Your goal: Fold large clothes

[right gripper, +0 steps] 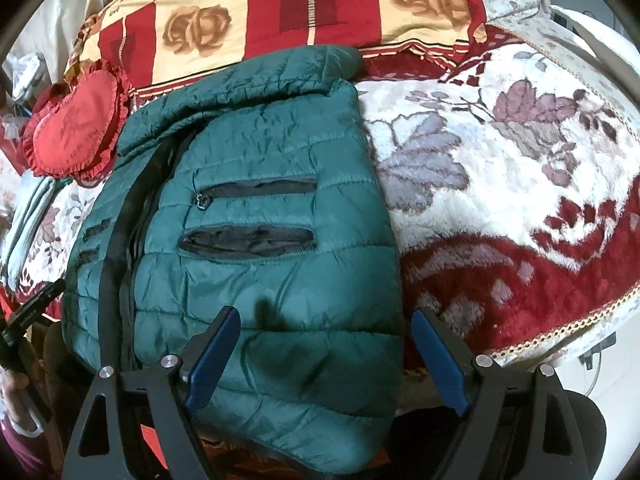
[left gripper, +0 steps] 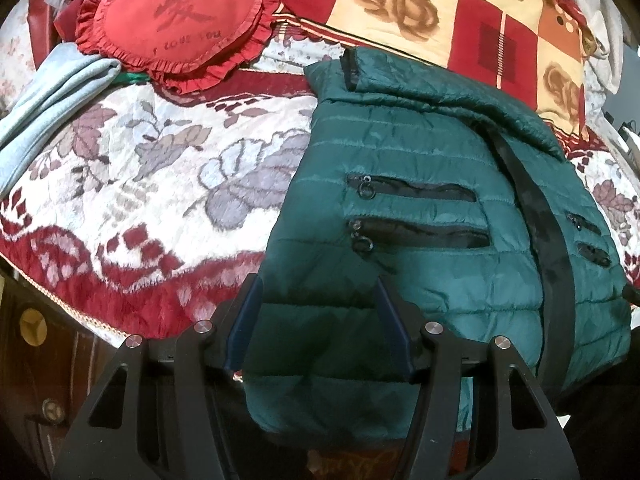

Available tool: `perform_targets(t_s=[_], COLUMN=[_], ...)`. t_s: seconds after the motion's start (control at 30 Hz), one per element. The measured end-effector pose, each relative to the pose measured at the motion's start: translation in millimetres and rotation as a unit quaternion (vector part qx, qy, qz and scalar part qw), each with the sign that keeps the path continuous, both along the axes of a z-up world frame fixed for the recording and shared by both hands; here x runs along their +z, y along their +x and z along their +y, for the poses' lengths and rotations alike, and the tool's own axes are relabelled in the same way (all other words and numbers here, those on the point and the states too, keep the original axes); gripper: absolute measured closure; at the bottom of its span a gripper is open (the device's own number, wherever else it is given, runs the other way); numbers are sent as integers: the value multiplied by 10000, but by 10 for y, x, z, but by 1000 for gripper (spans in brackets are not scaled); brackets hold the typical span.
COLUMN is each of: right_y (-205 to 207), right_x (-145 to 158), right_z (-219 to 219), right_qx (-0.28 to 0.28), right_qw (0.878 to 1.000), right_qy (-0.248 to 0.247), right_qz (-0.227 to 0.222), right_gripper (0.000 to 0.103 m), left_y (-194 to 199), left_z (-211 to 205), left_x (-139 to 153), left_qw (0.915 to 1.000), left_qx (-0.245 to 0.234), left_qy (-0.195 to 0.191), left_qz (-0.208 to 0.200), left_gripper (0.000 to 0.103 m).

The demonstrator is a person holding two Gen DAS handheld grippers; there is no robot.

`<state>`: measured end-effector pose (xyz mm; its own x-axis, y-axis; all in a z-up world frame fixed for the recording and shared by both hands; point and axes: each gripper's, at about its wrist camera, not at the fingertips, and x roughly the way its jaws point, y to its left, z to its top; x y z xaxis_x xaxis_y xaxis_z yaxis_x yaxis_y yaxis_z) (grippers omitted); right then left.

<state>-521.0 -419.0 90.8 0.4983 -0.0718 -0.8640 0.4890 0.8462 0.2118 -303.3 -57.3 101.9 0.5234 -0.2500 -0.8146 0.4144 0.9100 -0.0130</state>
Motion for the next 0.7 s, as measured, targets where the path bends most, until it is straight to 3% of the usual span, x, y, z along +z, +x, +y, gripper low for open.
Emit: perform_targets(t_s=[0.3, 0.7], right_y=[-57, -128], right_x=[-68, -193], right_z=[-2, -5], right_qx=[-4, -25], right_qw=[9999, 9991], right_qy=[59, 372], right_qz=[138, 223], right_gripper=[17, 15], left_y=[18, 142], left_z=[47, 290], left_x=[-19, -166], left_qw=[9998, 9930], left_qx=[0, 72], left_qy=[-115, -618], left_qz=[182, 1001], left_gripper=[45, 45])
